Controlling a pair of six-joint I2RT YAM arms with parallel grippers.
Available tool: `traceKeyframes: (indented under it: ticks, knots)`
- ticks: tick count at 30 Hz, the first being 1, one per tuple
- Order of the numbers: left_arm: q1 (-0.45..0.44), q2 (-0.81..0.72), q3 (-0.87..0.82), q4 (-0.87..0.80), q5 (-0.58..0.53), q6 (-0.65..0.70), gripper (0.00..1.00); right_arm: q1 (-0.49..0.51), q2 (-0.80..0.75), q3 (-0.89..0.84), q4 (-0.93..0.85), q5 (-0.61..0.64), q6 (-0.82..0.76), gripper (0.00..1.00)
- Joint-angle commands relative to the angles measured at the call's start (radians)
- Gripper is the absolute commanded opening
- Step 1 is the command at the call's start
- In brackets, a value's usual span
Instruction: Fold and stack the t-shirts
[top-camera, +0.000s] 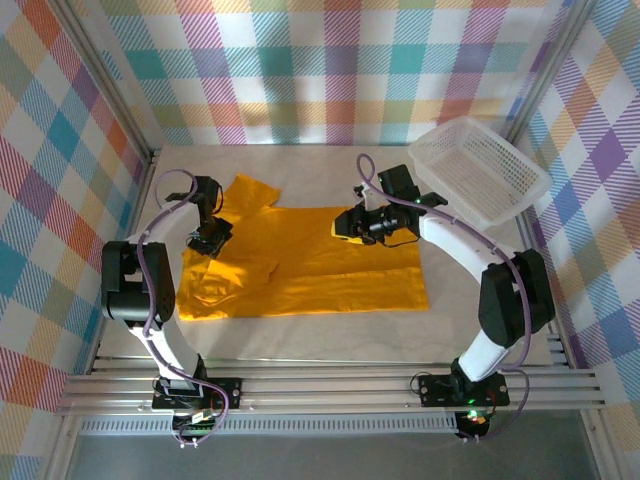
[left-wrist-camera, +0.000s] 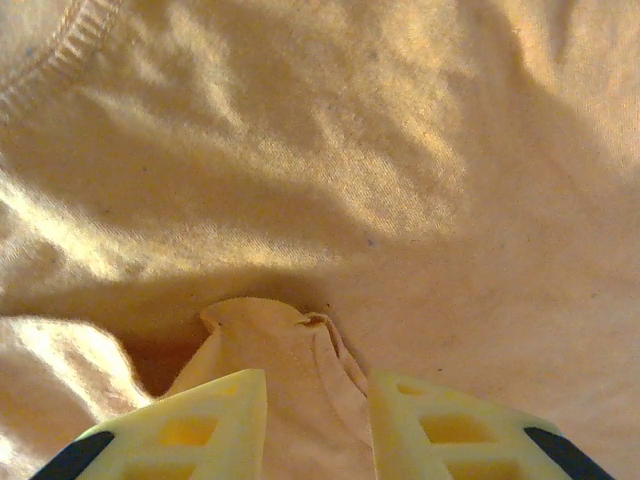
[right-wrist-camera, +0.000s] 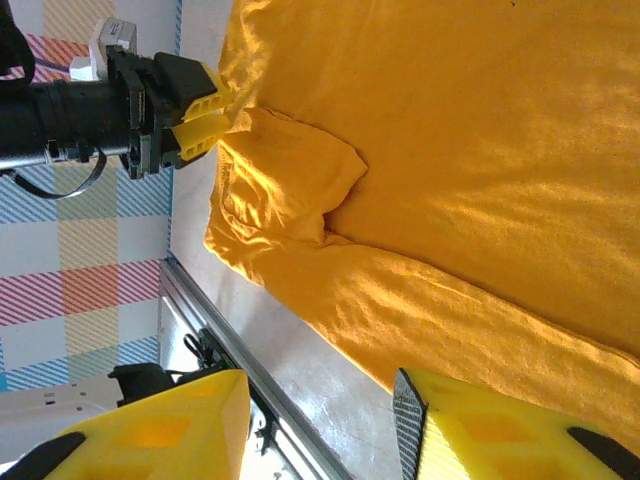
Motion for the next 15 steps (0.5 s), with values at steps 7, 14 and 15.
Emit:
traceKeyframes:
  ticks: [7, 14, 15]
  knots:
    - [0.018, 0.1, 0.056, -0.062, -0.015, -0.164, 0.34, -0.002, 0.011, 0.022, 0.023, -0.058, -0.027, 0.43]
    - [0.025, 0.136, 0.083, -0.056, -0.033, -0.185, 0.34, -0.002, 0.019, 0.024, 0.033, -0.068, -0.023, 0.43]
    - [0.025, 0.142, 0.086, -0.058, -0.034, -0.185, 0.34, -0.002, 0.021, 0.026, 0.03, -0.068, -0.023, 0.43]
